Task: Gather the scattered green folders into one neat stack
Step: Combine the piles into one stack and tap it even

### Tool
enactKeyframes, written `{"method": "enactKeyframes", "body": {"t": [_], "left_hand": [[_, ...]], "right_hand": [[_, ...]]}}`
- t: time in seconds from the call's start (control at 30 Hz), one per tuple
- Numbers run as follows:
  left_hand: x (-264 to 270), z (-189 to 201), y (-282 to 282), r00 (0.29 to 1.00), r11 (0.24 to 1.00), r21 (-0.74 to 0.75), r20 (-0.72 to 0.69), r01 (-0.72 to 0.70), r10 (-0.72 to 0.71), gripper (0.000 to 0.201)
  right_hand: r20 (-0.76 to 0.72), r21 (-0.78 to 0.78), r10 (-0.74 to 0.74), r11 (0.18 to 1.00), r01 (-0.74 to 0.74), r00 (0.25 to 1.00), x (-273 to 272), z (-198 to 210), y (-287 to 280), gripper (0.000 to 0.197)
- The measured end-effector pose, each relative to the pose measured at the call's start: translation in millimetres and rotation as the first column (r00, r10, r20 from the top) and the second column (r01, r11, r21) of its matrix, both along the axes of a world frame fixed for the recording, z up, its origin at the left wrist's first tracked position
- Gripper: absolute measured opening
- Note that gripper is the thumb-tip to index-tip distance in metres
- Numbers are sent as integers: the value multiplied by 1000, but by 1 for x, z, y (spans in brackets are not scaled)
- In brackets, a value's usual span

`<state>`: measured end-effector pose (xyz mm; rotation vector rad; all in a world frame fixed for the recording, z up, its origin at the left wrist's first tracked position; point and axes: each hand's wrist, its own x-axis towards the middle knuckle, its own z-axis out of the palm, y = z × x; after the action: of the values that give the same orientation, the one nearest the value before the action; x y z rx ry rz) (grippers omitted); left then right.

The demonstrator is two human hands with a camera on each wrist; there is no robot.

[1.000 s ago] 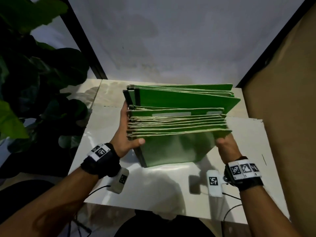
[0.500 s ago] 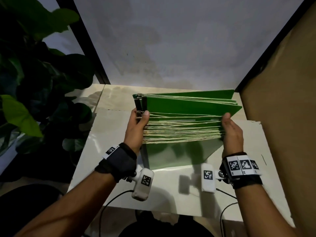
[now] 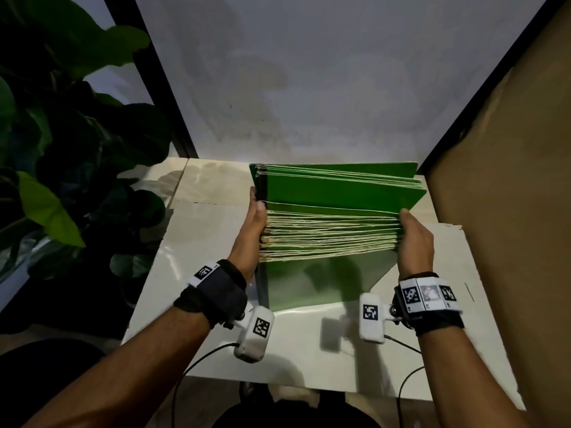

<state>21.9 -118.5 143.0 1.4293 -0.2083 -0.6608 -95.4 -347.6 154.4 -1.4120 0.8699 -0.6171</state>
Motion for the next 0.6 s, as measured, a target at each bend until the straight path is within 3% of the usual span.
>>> {"method": "enactKeyframes", "body": {"t": [0.13, 0.27, 0.5, 0.57, 0.6], "left_hand": [[-7, 10, -1, 999, 999, -36, 27, -34, 35, 67], [-6, 26, -5, 997, 988, -141, 38, -64, 70, 75], [-5, 34, -13, 922, 980, -111, 338, -162, 191, 92], [-5, 33, -14, 863, 981, -73, 466, -181, 194, 92], [-5, 32, -14, 835, 982, -38, 520, -186, 178, 88]], "right_hand": [[10, 22, -34, 999, 33, 999, 4, 0, -1, 30], [-1, -135, 37, 990, -37, 999, 3, 3, 5, 24], [20, -308, 136, 943, -124, 990, -5, 13, 13, 46], [70, -340, 97, 938, -68, 993, -2, 14, 11, 55], [111, -343, 60, 939, -19, 992, -1, 18, 10, 70]]}}
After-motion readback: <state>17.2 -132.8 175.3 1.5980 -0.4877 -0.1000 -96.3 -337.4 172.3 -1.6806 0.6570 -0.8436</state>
